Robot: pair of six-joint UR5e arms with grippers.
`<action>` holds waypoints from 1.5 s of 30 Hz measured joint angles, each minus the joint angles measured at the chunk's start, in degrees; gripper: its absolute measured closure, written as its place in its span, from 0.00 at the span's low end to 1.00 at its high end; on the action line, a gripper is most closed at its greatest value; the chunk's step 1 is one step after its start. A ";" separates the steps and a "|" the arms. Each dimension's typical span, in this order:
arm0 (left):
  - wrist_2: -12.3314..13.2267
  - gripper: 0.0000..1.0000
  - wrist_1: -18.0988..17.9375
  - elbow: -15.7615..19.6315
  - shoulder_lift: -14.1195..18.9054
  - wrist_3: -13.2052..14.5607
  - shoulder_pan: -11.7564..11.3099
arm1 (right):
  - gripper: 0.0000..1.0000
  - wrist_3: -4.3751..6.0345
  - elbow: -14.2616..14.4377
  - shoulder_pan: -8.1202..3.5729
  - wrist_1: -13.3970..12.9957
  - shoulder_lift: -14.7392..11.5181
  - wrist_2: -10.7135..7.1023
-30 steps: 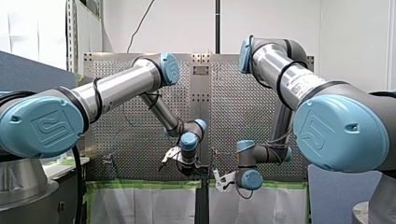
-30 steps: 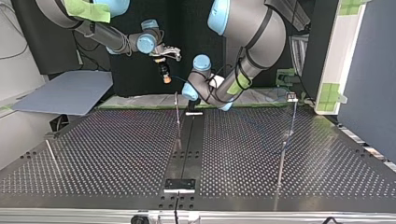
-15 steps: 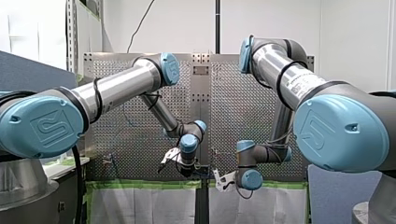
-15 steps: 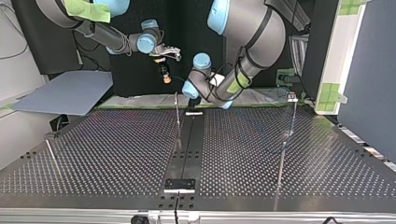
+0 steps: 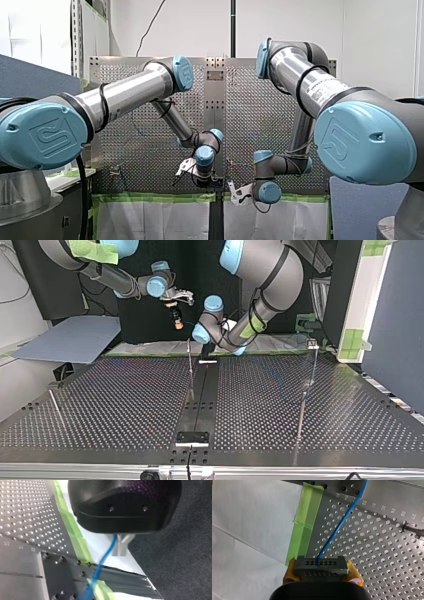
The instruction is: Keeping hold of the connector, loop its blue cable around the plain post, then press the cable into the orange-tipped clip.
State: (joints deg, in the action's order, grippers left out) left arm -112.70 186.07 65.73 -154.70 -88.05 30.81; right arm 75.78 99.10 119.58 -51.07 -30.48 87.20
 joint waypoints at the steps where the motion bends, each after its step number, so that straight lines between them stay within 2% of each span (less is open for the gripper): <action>1: 0.01 1.00 -0.16 0.00 0.00 -0.09 0.03 | 1.00 0.00 0.00 0.00 0.00 -0.01 0.00; 9: -1.32 1.00 -2.06 0.00 0.06 -0.34 0.95 | 1.00 0.00 0.00 -0.15 0.05 0.00 0.00; 18: -6.10 1.00 -4.78 0.64 0.49 -0.55 3.47 | 1.00 -0.01 0.00 -0.64 0.13 -0.03 0.15; 21: -7.43 1.00 -5.97 1.80 1.54 -0.66 3.89 | 1.00 0.00 -0.01 -0.86 0.18 -0.06 0.33; 30: -7.77 1.00 -10.97 6.82 5.90 -1.42 4.53 | 1.00 -0.07 -0.03 -1.42 0.71 -0.20 2.03; 34: -8.29 1.00 -13.03 8.87 6.33 -1.95 5.36 | 1.00 -0.11 0.10 -1.47 1.22 -0.89 3.35; 38: -9.17 1.00 -15.04 10.86 6.38 -2.24 6.30 | 1.00 -0.10 0.36 -1.27 1.83 -2.17 3.84; 45: -12.72 1.00 -18.97 14.68 6.41 -3.80 9.40 | 1.00 -0.09 1.38 -1.16 2.32 -4.19 4.13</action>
State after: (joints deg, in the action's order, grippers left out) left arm -125.42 167.10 80.41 -148.29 -91.85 40.21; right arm 75.69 100.48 118.42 -48.75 -34.67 91.33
